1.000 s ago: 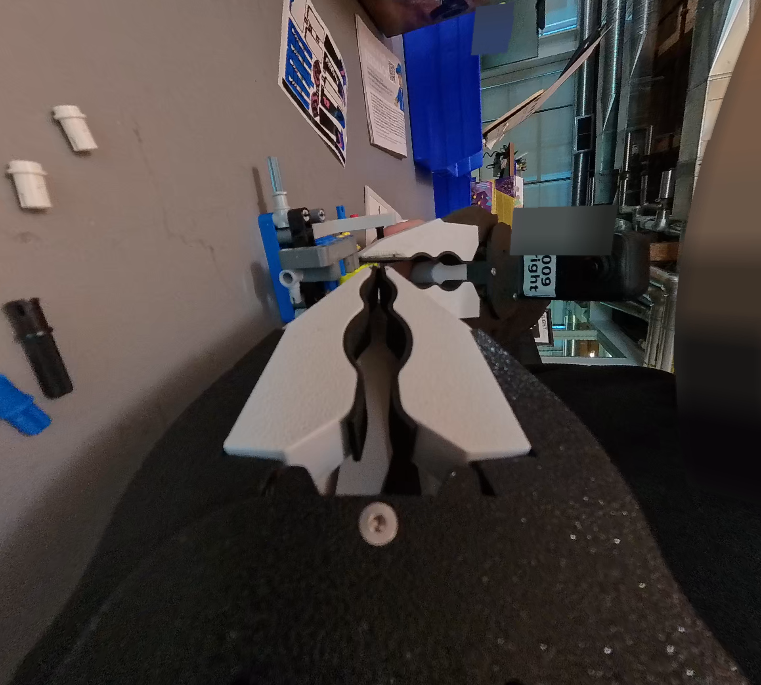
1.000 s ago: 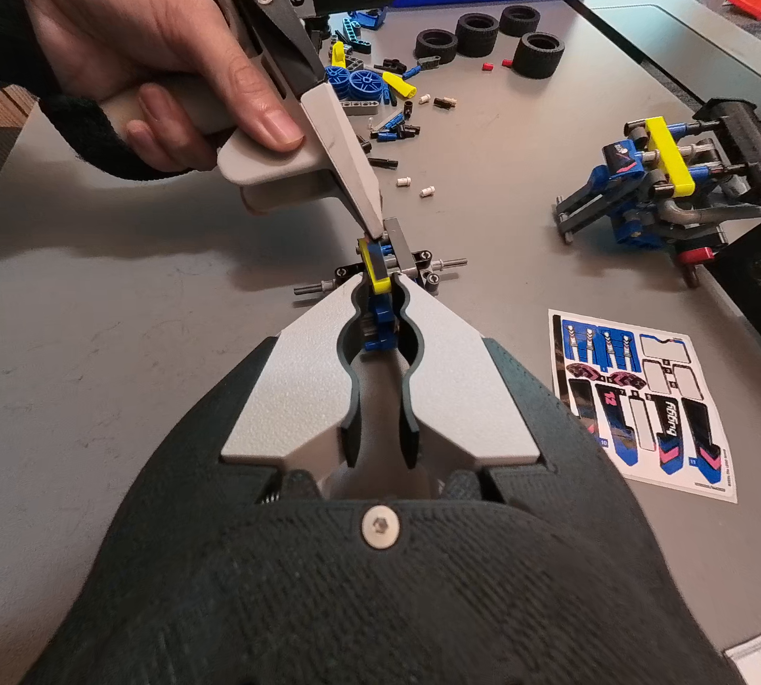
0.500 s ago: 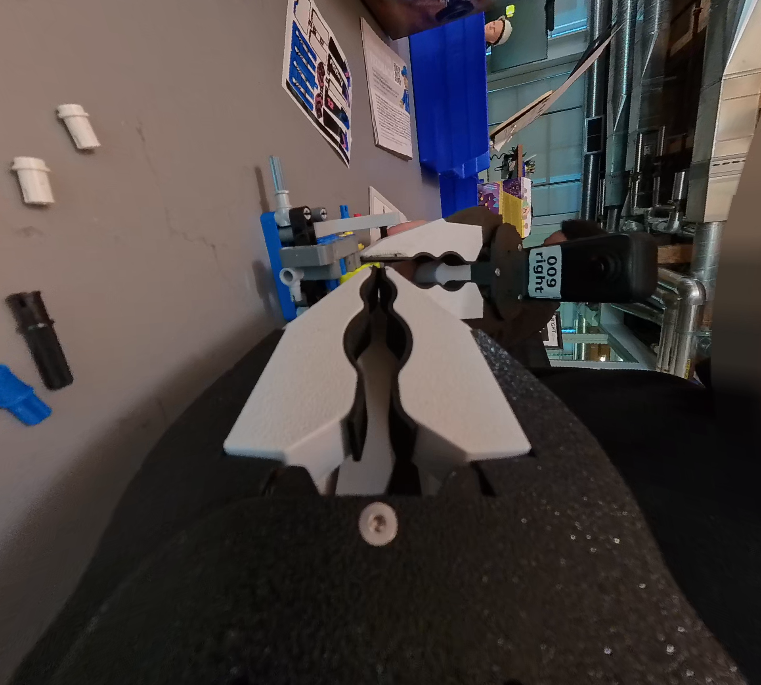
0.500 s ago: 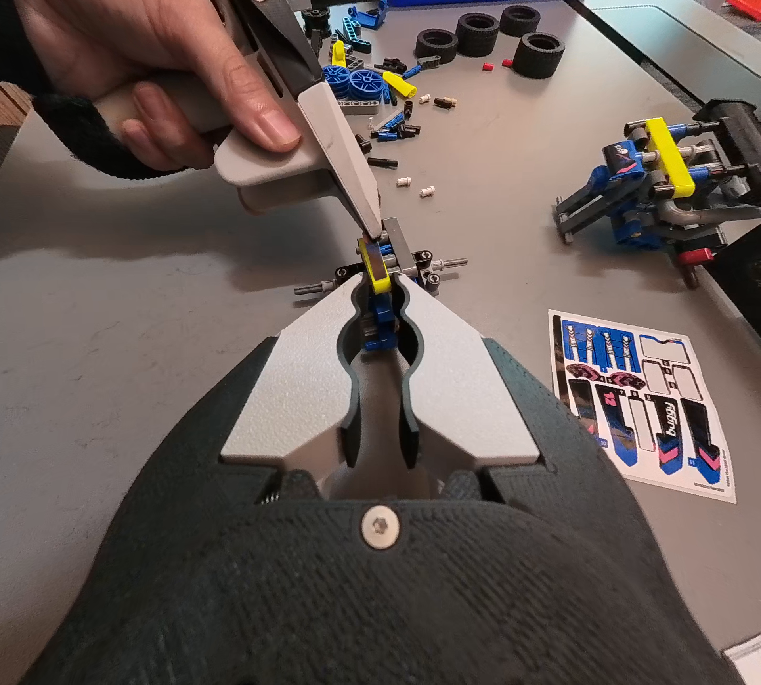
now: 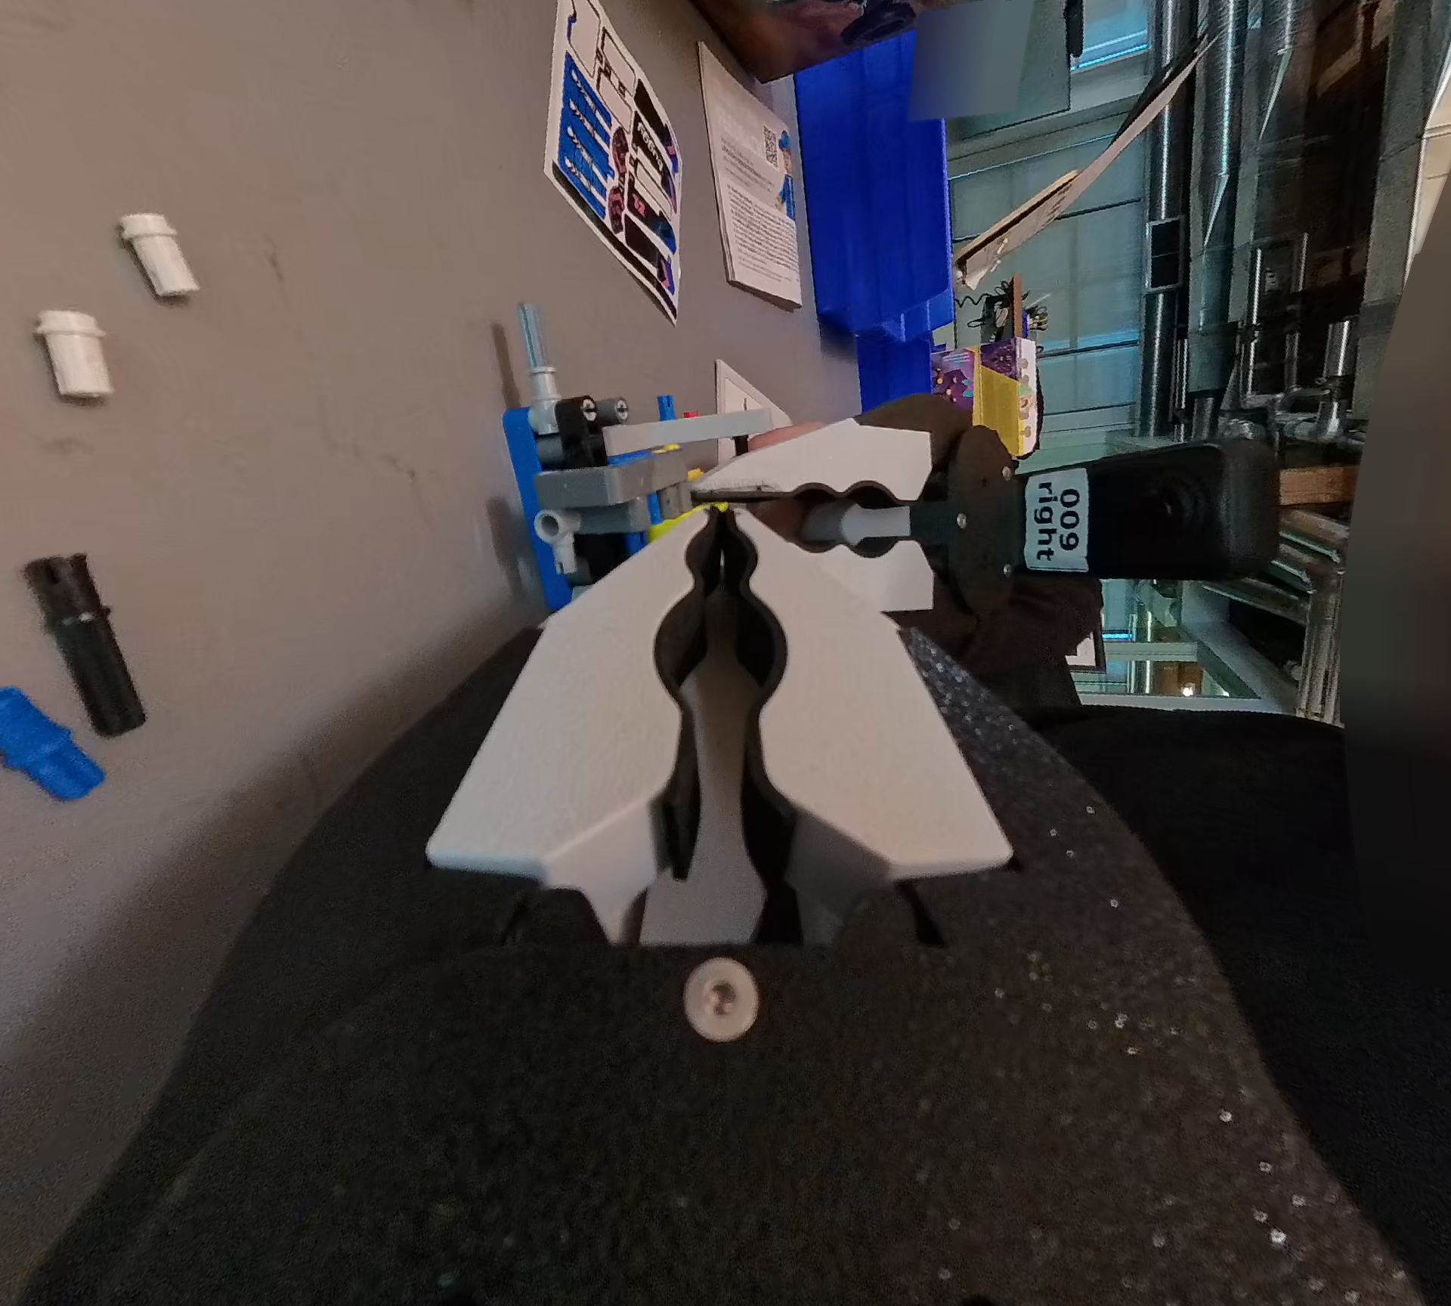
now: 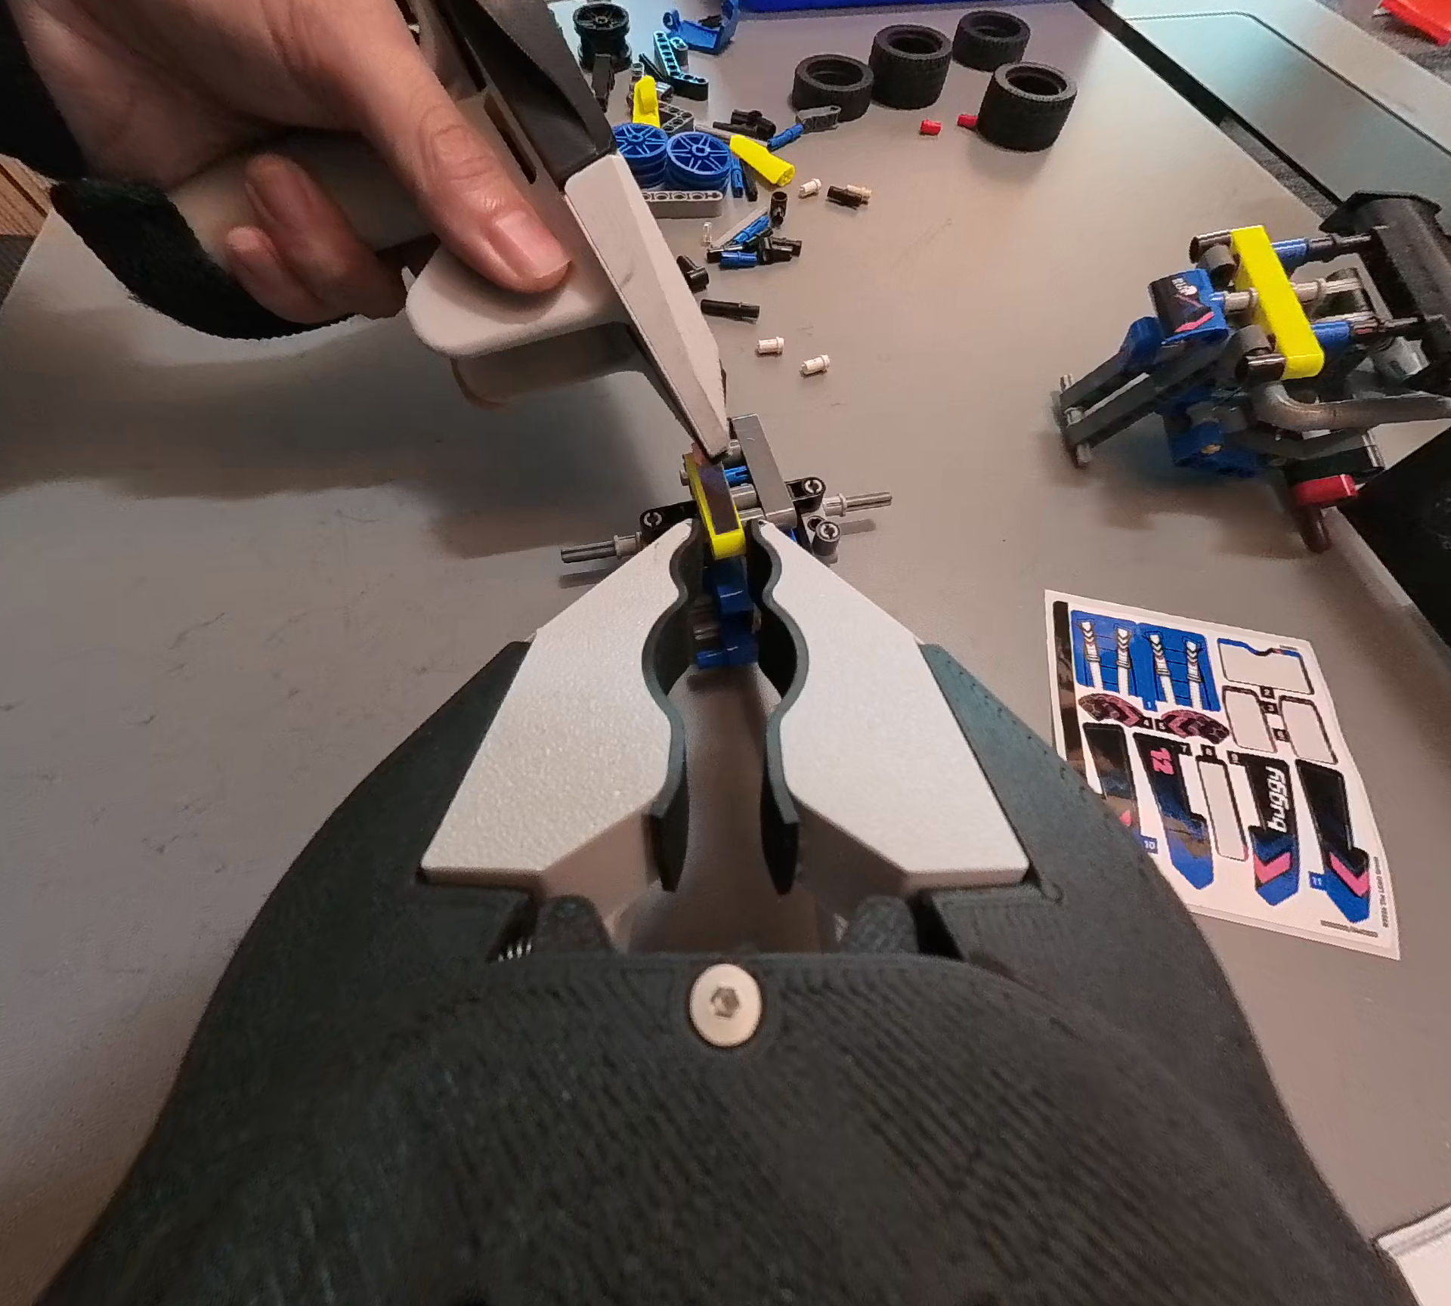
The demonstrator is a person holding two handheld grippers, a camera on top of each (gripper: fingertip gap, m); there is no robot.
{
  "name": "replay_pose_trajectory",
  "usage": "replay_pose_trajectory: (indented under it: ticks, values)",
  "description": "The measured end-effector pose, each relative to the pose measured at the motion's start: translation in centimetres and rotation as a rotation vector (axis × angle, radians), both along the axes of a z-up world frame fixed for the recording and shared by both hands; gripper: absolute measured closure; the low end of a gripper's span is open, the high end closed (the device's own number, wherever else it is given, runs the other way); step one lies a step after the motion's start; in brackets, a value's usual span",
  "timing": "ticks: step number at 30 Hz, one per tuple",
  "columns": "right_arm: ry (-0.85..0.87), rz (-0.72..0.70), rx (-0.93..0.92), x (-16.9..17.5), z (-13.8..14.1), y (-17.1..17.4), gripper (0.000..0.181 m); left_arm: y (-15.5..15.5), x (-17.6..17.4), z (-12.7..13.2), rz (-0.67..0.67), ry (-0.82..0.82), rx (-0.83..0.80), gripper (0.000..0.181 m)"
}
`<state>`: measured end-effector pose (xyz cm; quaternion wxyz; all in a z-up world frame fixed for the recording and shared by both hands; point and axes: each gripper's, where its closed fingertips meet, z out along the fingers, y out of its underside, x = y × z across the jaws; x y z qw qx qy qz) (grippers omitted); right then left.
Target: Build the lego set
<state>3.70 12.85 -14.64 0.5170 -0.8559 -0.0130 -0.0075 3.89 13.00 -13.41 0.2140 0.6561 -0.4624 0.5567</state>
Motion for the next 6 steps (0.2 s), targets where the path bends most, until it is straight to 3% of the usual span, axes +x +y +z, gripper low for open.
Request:
replay_pose_trajectory:
  ticks: [6]
  values:
    - [-0.002, -0.002, 0.000, 0.02, 0.00, 0.00, 0.173, -0.04, 0.02, -0.02, -0.002, -0.004, 0.014, 0.181]
